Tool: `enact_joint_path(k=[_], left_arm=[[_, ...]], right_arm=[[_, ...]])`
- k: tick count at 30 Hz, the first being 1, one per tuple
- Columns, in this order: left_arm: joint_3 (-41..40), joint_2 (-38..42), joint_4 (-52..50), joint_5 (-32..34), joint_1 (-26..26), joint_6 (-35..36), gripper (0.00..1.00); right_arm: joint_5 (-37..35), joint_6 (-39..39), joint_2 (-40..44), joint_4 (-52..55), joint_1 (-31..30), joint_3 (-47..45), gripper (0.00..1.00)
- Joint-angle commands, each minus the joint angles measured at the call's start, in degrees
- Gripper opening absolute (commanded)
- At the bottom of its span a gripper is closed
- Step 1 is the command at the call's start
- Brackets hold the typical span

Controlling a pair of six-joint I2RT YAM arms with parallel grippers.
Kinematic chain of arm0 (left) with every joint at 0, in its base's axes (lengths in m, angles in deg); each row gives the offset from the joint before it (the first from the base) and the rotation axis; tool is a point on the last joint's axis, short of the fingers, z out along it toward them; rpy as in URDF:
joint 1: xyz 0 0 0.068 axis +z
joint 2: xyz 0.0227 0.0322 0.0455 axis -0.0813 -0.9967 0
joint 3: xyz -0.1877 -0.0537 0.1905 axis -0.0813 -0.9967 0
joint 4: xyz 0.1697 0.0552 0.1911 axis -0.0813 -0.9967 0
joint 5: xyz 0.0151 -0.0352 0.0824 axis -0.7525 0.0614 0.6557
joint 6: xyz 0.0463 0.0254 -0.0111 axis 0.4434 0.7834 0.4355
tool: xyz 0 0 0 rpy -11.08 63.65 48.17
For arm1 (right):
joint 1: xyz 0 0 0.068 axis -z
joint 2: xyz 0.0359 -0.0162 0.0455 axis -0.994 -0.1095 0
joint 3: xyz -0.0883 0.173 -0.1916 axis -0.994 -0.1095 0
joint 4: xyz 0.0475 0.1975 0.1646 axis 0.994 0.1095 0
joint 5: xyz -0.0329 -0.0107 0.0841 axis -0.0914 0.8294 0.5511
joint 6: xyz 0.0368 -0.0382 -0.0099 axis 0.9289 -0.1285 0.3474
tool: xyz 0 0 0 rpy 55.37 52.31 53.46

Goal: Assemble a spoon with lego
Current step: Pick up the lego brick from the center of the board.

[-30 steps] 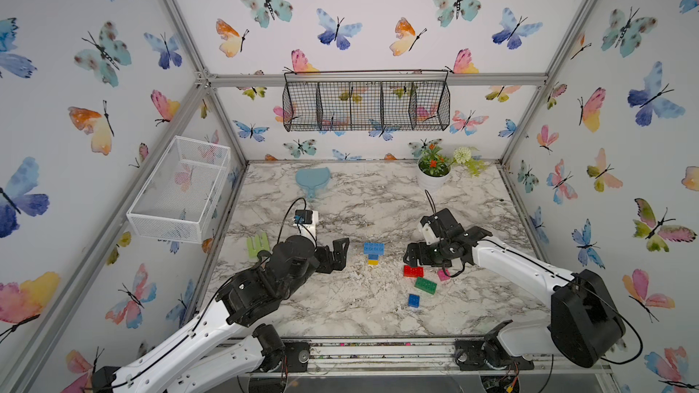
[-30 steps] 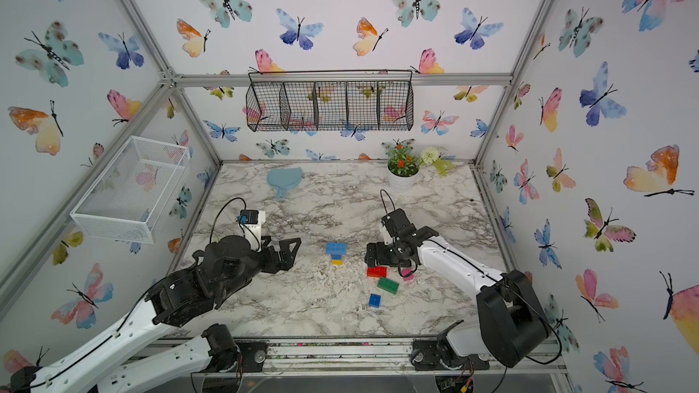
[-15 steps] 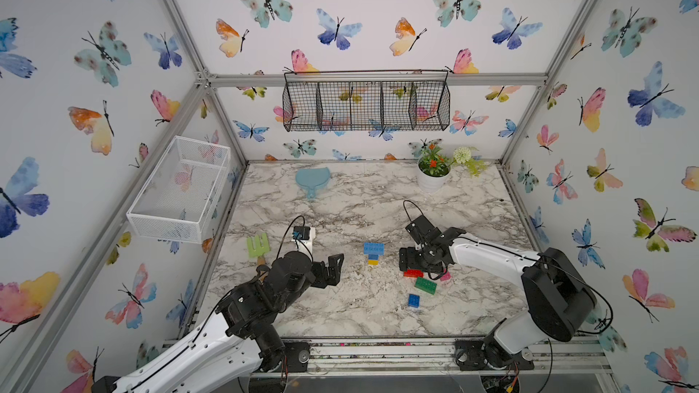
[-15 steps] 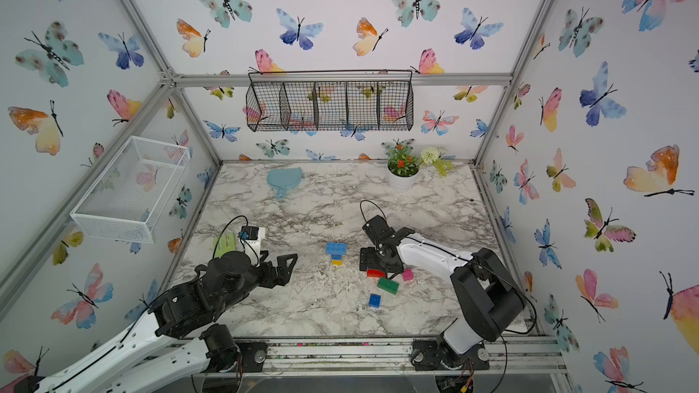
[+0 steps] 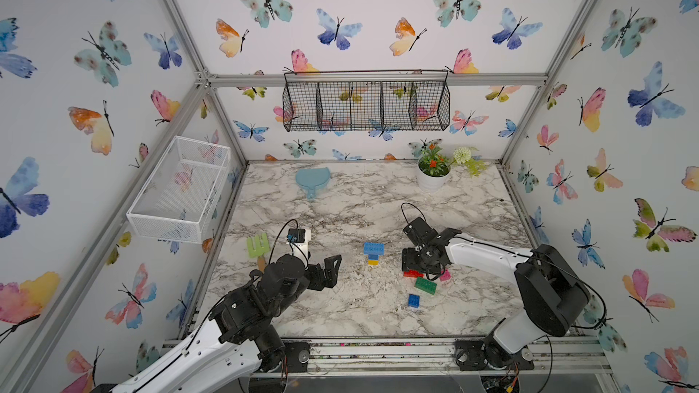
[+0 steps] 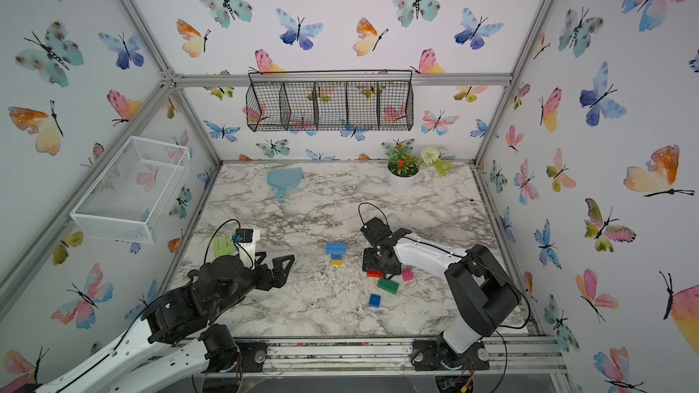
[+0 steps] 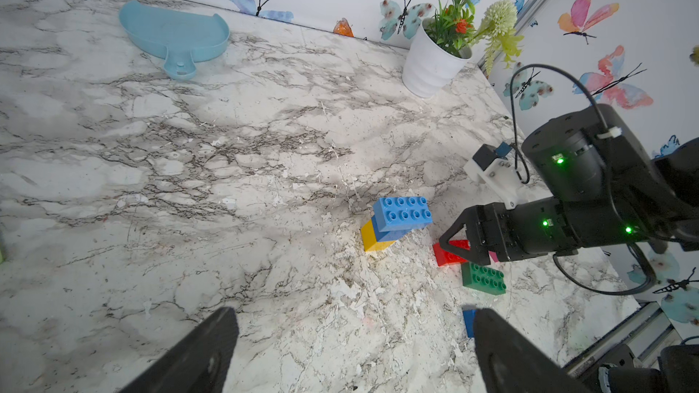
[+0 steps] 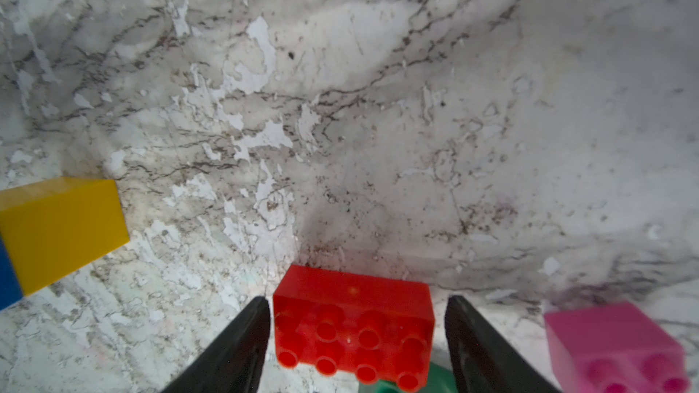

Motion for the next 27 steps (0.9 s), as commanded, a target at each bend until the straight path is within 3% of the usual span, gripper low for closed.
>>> enact_joint_path(k=[1, 15, 27], left_arm=[[-0.14, 0.62, -0.11, -0.07, 0.29, -0.12, 0.98], [-0.31, 0.94, -0.11, -0.24, 0.23, -0.38, 0.98], [-0.22, 1.37, -0.28, -0.51, 0.24, -0.38, 0.98]], right_arm=[[-1.12, 0.74, -0.87, 0.27, -0.67, -0.48, 0.75], [-1.70, 0.76, -2.77, 0.41, -1.66, -0.93, 0.68], [-3.97, 0.75, -1.27, 5.58, -3.44, 4.98, 0.36]])
